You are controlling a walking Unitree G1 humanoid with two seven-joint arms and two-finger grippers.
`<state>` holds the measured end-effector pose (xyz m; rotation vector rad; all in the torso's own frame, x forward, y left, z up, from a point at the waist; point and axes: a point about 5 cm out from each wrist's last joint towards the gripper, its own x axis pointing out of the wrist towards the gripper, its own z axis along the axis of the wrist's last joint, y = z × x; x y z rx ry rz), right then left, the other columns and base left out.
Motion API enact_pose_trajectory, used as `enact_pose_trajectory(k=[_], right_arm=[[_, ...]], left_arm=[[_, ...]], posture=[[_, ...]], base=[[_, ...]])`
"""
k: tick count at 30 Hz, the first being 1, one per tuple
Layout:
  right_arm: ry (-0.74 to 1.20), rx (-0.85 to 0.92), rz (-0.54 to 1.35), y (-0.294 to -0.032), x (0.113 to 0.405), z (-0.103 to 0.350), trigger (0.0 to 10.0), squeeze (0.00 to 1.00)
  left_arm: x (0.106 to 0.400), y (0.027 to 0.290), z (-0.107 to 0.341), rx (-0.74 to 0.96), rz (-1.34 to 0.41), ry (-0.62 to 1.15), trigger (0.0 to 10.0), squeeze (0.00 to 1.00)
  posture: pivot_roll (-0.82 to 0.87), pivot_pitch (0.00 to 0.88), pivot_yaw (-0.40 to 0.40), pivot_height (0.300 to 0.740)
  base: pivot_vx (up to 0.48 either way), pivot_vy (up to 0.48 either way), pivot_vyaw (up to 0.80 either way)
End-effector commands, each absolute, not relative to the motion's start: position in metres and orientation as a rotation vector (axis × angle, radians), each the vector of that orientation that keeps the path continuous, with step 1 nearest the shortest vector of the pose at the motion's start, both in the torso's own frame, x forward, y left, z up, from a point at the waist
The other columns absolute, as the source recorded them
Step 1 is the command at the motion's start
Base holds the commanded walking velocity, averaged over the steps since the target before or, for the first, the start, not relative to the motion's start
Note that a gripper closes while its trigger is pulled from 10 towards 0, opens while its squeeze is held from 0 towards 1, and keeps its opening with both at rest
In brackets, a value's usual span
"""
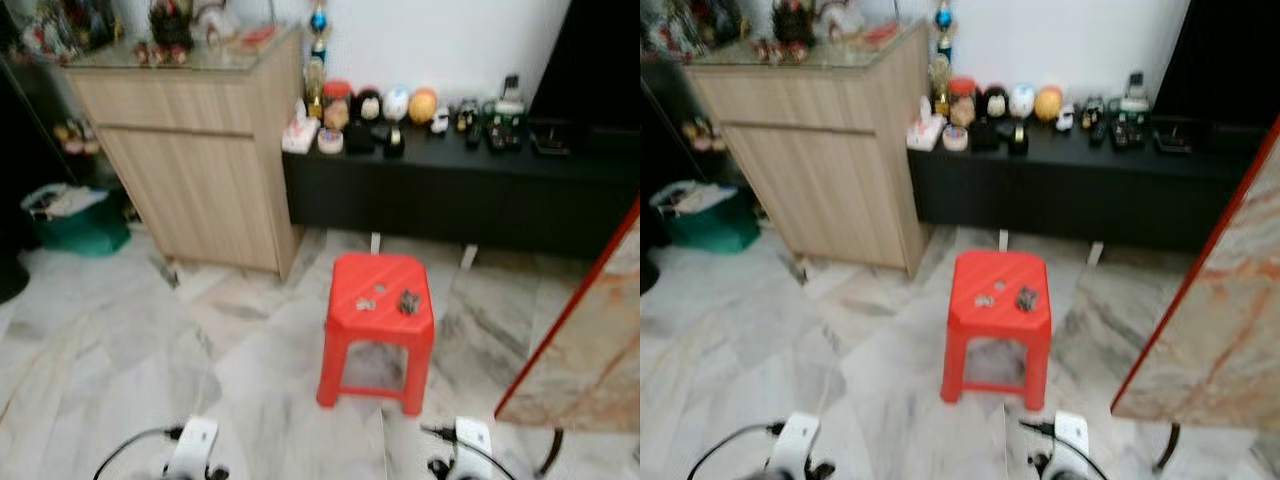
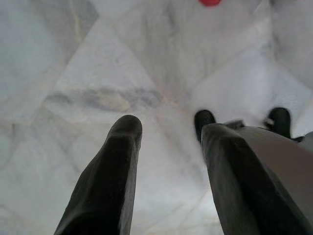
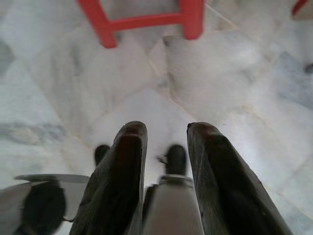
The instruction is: Hang keys on a hook
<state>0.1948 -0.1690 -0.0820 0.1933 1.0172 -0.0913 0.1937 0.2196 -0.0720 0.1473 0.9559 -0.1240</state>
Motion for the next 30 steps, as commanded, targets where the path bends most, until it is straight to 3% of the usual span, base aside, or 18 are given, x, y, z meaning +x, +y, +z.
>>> enact_pose_trajectory(k=[1, 8, 13, 15, 16, 17, 21, 27, 30], right_arm=[[1.012, 0.187, -0.107, -0.174, 0.194, -0.082, 10.0, 0.0], [0.925, 0.171, -0.103, -0.174, 0.202, -0.077, 10.0, 0.0], [0.834, 0.125, -0.135, -0.178, 0.208, -0.071, 10.0, 0.0], [0.71, 0.08, -0.124, -0.178, 0.232, -0.055, 10.0, 0.0], [0.71, 0.08, -0.124, -0.178, 0.232, -0.055, 10.0, 0.0], [0.58, 0.084, -0.106, -0.182, 0.259, -0.032, 10.0, 0.0], [0.433, 0.074, -0.081, -0.188, 0.279, -0.01, 10.0, 0.0], [0.323, 0.058, -0.069, -0.186, 0.281, -0.001, 10.0, 0.0], [0.209, 0.065, -0.063, -0.182, 0.273, 0.006, 10.0, 0.0]], left_arm=[[0.193, 0.218, -0.073, 0.148, -0.121, 0.955, 10.0, 0.0], [0.199, 0.221, -0.068, 0.163, -0.059, 0.875, 10.0, 0.0], [0.204, 0.221, -0.062, 0.084, 0.035, 0.742, 10.0, 0.0], [0.248, 0.232, -0.028, 0.134, 0.027, 0.569, 10.0, 0.0], [0.248, 0.232, -0.028, 0.134, 0.027, 0.569, 10.0, 0.0], [0.275, 0.237, 0.001, 0.179, 0.002, 0.43, 10.0, 0.0], [0.292, 0.229, 0.027, 0.185, -0.052, 0.244, 10.0, 0.0], [0.29, 0.219, 0.038, 0.132, -0.077, 0.117, 10.0, 0.0], [0.273, 0.207, 0.043, 0.123, -0.13, 0.024, 10.0, 0.0]], posture=[[0.03, 0.0, 0.02, 0.74], [0.05, 0.0, 0.02, 0.74], [0.06, 0.0, 0.003, 0.74], [0.06, 0.0, -0.009, 0.74], [0.06, 0.0, -0.009, 0.74], [0.06, 0.0, -0.01, 0.74], [0.06, 0.0, -0.013, 0.74], [0.05, 0.0, -0.012, 0.74], [0.04, 0.0, -0.017, 0.74]], base=[[0.0, 0.0, 0.0], [0.0, 0.0, 0.0], [0.0, 0.0, 0.0], [0.0, 0.0, 0.0], [0.0, 0.0, 0.0], [0.0, 0.0, 0.0], [0.0, 0.0, 0.0], [0.0, 0.0, 0.0], [0.0, 0.0, 0.0]])
